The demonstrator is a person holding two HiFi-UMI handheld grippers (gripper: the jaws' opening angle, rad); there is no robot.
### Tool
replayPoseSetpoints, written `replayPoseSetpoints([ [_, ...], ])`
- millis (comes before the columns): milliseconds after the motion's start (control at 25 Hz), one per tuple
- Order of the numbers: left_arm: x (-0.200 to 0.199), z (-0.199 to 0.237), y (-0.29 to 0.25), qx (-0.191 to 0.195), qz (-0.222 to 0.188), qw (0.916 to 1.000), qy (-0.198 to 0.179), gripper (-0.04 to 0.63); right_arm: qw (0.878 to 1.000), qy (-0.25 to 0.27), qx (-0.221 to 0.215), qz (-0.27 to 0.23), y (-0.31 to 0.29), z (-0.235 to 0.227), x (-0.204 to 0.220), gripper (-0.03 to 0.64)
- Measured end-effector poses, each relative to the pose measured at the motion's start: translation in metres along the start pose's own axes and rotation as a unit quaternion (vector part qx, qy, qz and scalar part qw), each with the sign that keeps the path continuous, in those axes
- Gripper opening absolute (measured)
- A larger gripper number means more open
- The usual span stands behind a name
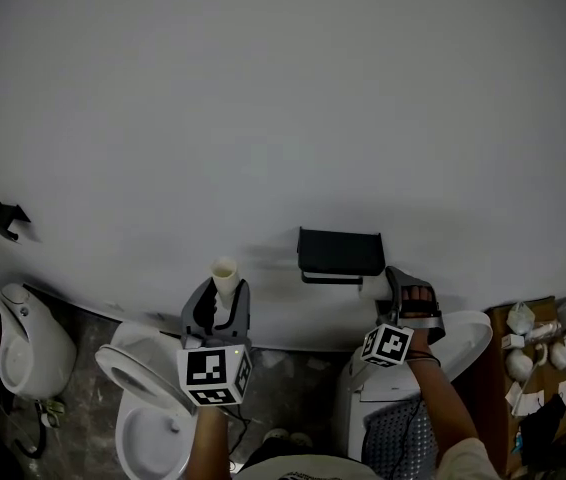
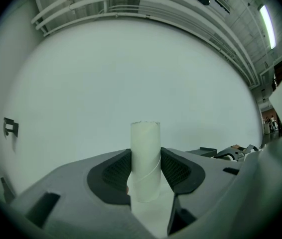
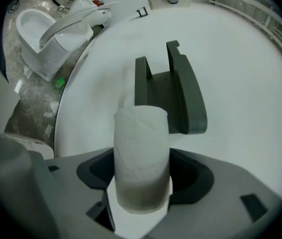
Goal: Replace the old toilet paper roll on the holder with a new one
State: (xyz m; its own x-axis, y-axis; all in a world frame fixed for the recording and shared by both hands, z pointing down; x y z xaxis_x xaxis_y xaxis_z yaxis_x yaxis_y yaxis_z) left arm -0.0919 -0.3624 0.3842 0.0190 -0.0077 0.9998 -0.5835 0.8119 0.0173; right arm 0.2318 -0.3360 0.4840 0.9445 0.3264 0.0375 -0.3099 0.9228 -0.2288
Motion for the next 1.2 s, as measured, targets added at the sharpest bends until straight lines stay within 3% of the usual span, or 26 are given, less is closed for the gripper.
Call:
replayPoseSetpoints([
  [1000,-0.002,0.054,0.078,-0.088,0.004,0.9961,-0.008,0.182,0.995,-0.008,0.016,-0.101,0.001,0.017,-0.106,0.307],
  [1200,-0.005,0.054,0.079,-0.086,0.000,0.9963,-0.009,0.182,0.991,-0.018,-0.006,-0.131,0.018,0.016,-0.115,0.374],
])
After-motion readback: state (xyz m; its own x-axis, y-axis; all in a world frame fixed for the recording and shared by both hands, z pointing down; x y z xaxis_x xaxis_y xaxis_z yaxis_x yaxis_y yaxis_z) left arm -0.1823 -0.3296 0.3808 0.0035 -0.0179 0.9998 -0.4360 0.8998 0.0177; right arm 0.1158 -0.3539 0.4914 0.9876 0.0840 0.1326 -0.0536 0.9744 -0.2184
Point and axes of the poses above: the fingertips, and each gripper's own axes: y backward along the fingers, z to its left, x out of its underside, the point moved 8 cm from there along y, backward along the fingers, and after that the axes turned 6 degrees about x, right-handed, at the moved point
